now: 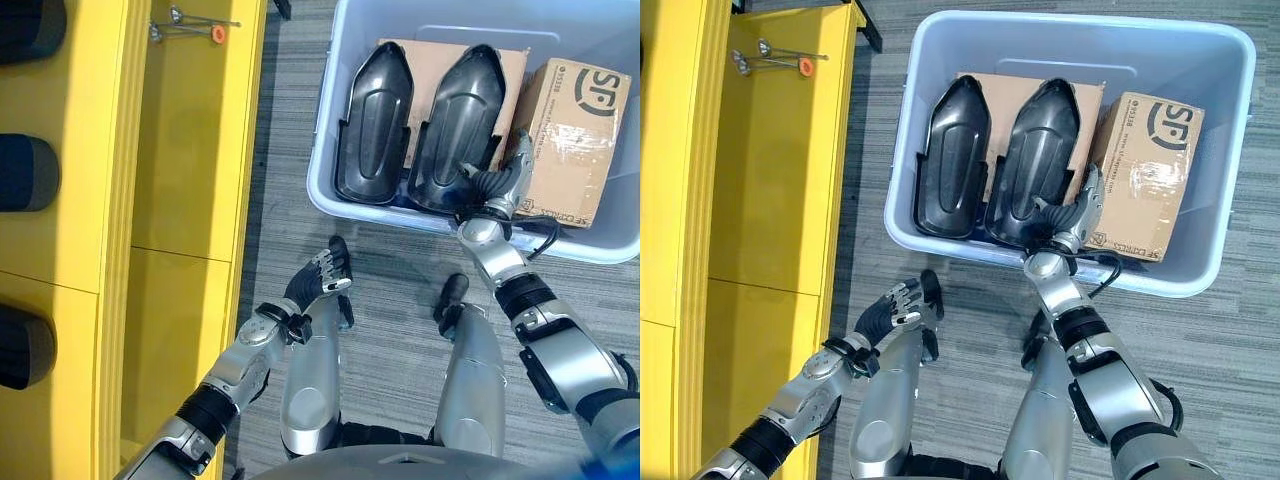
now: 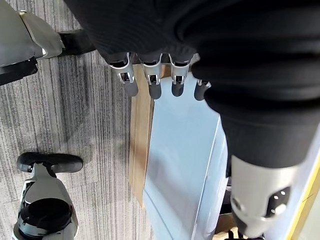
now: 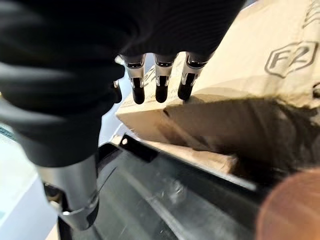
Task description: Move parts from the plastic box to the shelf.
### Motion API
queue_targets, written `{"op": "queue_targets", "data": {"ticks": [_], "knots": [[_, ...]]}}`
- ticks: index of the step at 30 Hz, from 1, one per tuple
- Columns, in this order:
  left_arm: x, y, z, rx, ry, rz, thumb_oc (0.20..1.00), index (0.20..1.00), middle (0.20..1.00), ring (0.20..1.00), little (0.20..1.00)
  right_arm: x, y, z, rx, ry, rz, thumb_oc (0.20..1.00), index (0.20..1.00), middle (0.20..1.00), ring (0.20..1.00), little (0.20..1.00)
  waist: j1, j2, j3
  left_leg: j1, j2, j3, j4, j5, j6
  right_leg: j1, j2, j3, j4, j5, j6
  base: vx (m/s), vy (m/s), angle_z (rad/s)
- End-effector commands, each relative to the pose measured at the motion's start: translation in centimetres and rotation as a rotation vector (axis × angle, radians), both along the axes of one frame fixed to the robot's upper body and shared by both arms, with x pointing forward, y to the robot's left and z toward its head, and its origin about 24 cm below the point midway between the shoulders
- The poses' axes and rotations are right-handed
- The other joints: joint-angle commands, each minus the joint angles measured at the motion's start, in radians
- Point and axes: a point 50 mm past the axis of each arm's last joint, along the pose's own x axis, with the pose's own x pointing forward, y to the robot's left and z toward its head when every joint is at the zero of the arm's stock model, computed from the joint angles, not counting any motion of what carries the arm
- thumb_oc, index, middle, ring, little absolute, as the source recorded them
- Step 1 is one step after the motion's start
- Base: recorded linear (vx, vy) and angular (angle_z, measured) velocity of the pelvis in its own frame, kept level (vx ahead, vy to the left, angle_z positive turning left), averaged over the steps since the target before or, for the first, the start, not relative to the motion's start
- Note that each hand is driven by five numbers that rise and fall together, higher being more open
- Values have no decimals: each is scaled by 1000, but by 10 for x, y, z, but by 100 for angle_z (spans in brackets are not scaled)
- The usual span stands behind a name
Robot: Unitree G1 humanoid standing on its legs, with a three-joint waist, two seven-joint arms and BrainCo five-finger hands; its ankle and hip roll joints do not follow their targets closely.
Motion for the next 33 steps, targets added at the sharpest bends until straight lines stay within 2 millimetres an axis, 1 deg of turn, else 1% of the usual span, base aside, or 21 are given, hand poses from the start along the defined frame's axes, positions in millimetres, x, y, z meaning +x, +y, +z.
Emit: {"op": "queue_targets", "data": {"ticks": [1,6,7,9,11,14,15,17,18,21,22,25,31,33], "knots": [[-5,-12,2,-23,-29,-46,1000,1000,1000,1000,1000,0,-2,4,28,-38,-14,1000,1000,1000,1000,1000,16,18,-19,-7,-8,-14,115,-143,-18,-14,32,-59,-31,73,-10,0,0,0],[-2,-12,4,-34,-38,-47,1000,1000,1000,1000,1000,1,2,-8,46,41,17,1000,1000,1000,1000,1000,15,21,-19,-9,-7,-10,112,-141,-19,-18,31,-58,-33,73,-13,0,0,0],[-1,-11,4,-20,-37,-49,1000,1000,1000,1000,1000,2,0,-12,45,68,22,1000,1000,1000,1000,1000,16,21,-19,-13,-6,-11,116,-141,-20,-20,29,-59,-30,73,-14,0,0,0],[-1,-9,3,-15,-33,-50,1000,1000,1000,1000,1000,2,-2,-14,25,98,23,1000,1000,1000,1000,1000,18,21,-19,-16,-6,-12,118,-140,-20,-23,29,-60,-26,73,-15,0,0,0],[-1,-9,2,-8,-30,-54,1000,1000,1000,1000,1000,3,-4,-13,-9,91,13,1000,1000,1000,1000,1000,22,21,-19,-20,-4,-13,120,-140,-20,-27,28,-62,-23,72,-15,0,0,0],[-1,-8,1,-8,-26,-55,1000,1000,1000,1000,1000,4,-5,-5,-74,51,23,1000,1000,1000,1000,1000,23,22,-19,-24,-5,-16,122,-140,-19,-30,27,-64,-18,72,-14,0,0,0],[-2,-7,1,-3,-29,-59,1000,1000,1000,1000,1000,5,-2,8,-158,-15,63,1000,1000,1000,1000,1000,26,22,-19,-27,-7,-19,121,-138,-18,-32,27,-66,-19,73,-13,0,0,0],[-3,-6,1,-4,-28,-56,1000,1000,1000,1000,1000,6,6,20,-223,-70,112,1000,1000,1000,1000,1000,26,22,-19,-28,-8,-21,122,-139,-18,-32,26,-67,-16,72,-13,0,0,0],[-3,-6,0,-2,-28,-51,1000,1000,1000,1000,1000,5,17,31,-249,-116,161,1000,1000,1000,1000,1000,24,20,-19,-28,-8,-20,125,-140,-18,-34,25,-65,-13,71,-12,0,0,0],[-3,-6,0,1,-28,-51,1000,1000,1000,1000,1000,4,25,35,-208,-122,204,1000,1000,1000,1000,1000,23,20,-19,-29,-9,-21,128,-141,-19,-36,23,-63,-11,68,-14,0,0,0],[-3,-5,0,3,-30,-52,1000,1000,1000,1000,1000,5,25,32,-163,-104,205,1000,1000,1000,1000,1000,23,21,-19,-32,-9,-21,131,-142,-19,-40,23,-63,-8,67,-16,0,0,0],[-2,-3,0,8,-28,-49,1000,1000,1000,1000,1000,6,21,26,-157,-88,184,1000,1000,1000,1000,1000,26,24,-19,-41,-8,-22,136,-142,-18,-49,20,-64,1,65,-18,0,0,0],[-1,-3,-2,20,-18,-66,1000,1000,1000,1000,1000,10,12,34,-202,-94,150,1000,1000,1000,1000,1000,36,38,-19,-76,-11,-30,150,-139,-19,-84,11,-70,34,57,-21,-3,-10,1],[0,-4,-2,17,-19,-65,1000,1000,1000,1000,1000,13,6,34,-159,-84,129,1000,1000,1000,1000,1000,38,46,-19,-91,-11,-32,155,-139,-20,-102,9,-68,48,52,-23,-7,-12,2]]}}
